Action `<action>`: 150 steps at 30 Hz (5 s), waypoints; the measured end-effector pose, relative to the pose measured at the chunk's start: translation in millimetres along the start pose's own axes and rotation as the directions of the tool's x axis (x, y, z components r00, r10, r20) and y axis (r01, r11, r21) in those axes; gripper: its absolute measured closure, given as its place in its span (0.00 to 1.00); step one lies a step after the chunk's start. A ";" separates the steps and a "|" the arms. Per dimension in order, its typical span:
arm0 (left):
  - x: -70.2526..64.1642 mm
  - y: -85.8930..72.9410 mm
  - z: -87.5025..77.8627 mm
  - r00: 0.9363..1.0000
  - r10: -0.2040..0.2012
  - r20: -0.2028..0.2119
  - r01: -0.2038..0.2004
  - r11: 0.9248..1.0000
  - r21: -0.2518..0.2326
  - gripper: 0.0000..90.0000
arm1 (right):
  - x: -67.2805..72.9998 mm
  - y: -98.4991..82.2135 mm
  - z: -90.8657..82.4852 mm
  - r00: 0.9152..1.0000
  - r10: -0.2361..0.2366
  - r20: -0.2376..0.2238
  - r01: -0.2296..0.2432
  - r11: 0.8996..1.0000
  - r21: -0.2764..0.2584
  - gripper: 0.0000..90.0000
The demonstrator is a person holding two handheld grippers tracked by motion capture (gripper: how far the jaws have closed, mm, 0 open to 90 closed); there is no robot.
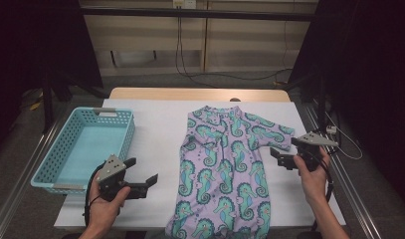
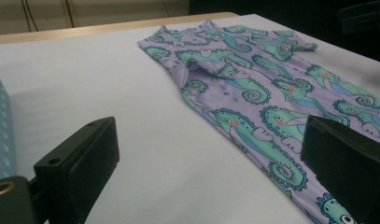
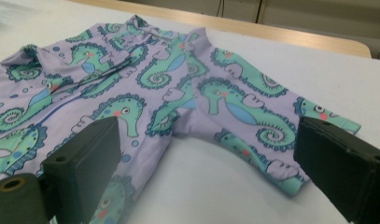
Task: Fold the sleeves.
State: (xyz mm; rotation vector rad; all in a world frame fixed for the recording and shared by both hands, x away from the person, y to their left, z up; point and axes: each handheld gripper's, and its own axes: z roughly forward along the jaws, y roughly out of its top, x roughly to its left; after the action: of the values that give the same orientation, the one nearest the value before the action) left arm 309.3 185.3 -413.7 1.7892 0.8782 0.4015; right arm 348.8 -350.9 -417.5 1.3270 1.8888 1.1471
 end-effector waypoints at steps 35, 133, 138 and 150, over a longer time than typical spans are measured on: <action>-9.7 -6.3 -9.1 1.000 0.022 0.010 -0.022 1.000 0.016 0.05 | -76.4 -1.8 57.7 0.976 0.102 0.194 -0.143 0.967 0.210 0.51; 5.3 -7.9 -8.6 0.997 0.024 -0.071 -0.026 1.000 -0.018 0.04 | -11.5 35.3 65.9 1.000 0.007 -0.026 -0.005 0.997 0.081 0.98; 4.7 -7.2 -9.2 0.998 0.020 -0.063 -0.022 0.999 -0.028 0.04 | -5.3 36.4 69.1 0.999 0.001 -0.044 0.003 0.997 0.081 0.98; 0.6 -7.0 -6.2 0.999 0.028 -0.017 -0.028 0.999 -0.017 0.04 | 6.0 37.5 75.2 0.996 0.003 -0.087 0.004 0.997 0.082 0.98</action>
State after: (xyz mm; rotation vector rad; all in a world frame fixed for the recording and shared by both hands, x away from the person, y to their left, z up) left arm 303.2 191.0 -417.8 1.7867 0.8598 0.4408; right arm 425.1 -315.3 -420.5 1.3398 2.0188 1.1553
